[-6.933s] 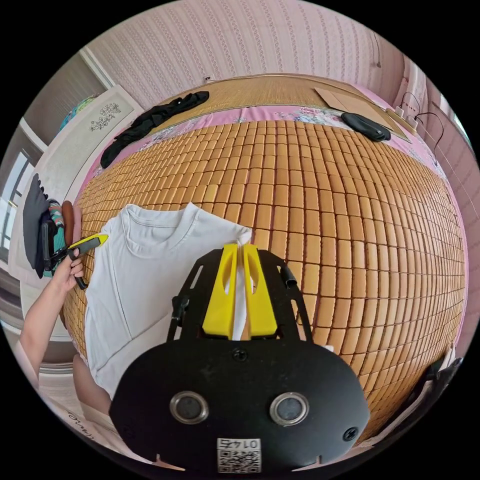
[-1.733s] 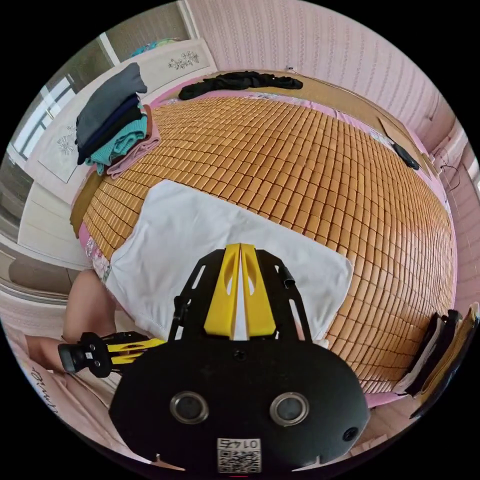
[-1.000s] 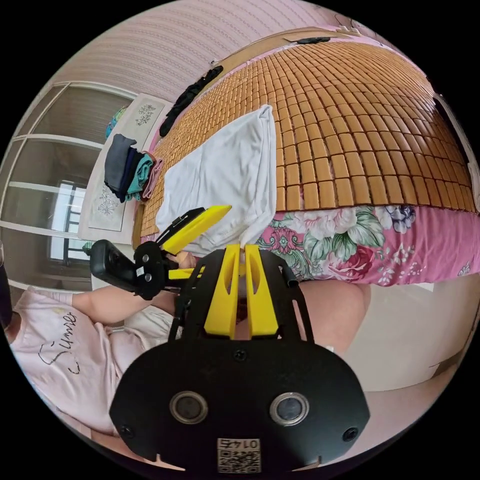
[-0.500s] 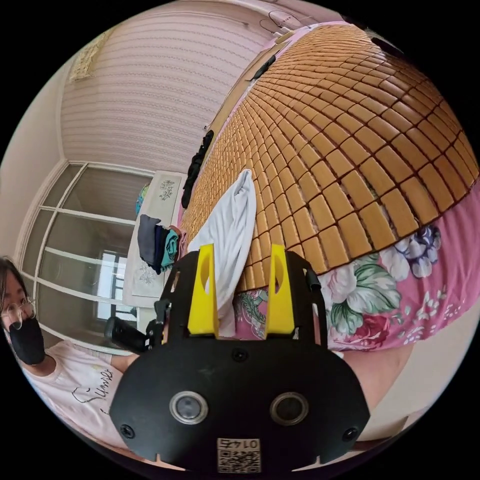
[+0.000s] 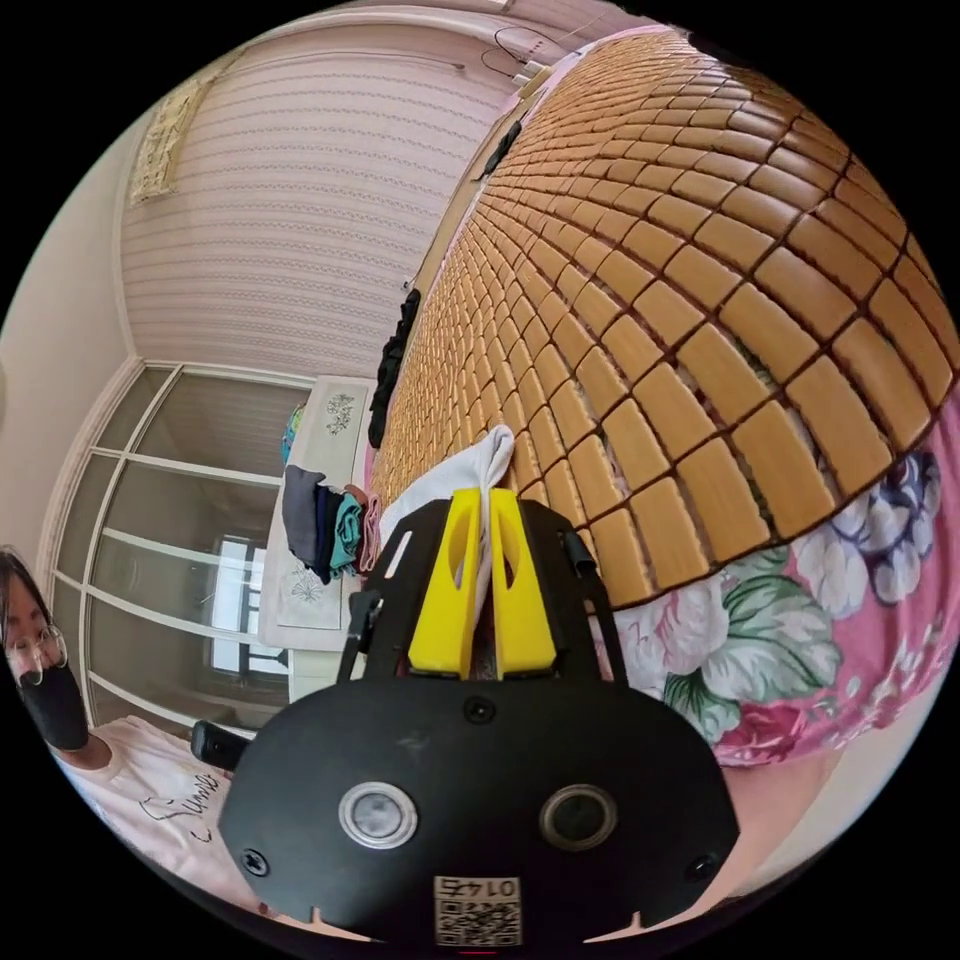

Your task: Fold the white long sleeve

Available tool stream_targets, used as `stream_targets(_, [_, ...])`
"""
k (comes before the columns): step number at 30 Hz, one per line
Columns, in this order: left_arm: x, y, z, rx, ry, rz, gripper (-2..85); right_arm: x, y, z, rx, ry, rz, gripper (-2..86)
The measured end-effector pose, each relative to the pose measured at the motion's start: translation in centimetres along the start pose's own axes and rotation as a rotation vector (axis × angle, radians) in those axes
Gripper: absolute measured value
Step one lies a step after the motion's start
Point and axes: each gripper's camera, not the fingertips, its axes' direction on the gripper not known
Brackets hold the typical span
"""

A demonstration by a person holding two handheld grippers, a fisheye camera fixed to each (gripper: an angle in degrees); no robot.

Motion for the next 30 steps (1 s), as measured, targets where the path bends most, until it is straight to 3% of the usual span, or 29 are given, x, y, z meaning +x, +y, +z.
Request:
stream_targets(3, [0.7,-0.7,-0.1,0.033,0.059,0.030,3.7,-1.2,0.6,-4.1,0.060,-0.060,-0.051,0.9])
stream_targets(7, [2.0,-2.0,0.2,0.104,0.142,0.041,3.8,-4.5,1.8,-9.4,0.158,0.055,-0.120,0.7])
stream_targets(12, [1.6,-2.4,-2.1,0.213,0.138,0.019,3.8,-9.8,1.5,-10.1,0.183,0.061,-0.213,0.7])
stream_targets(23, [-10.9,6.1,-7.7,0.162,-0.206,-0.533,4.0,-21.9,-0.4,14.9,-0.212,0.151,-0.407,1.0])
stream_targets(30, [-15.3,10.1,-7.2,0.002,-0.207,-0.734,6.0,-26.2,1.3,25.4,-0.331,0.241,-0.514,2.2])
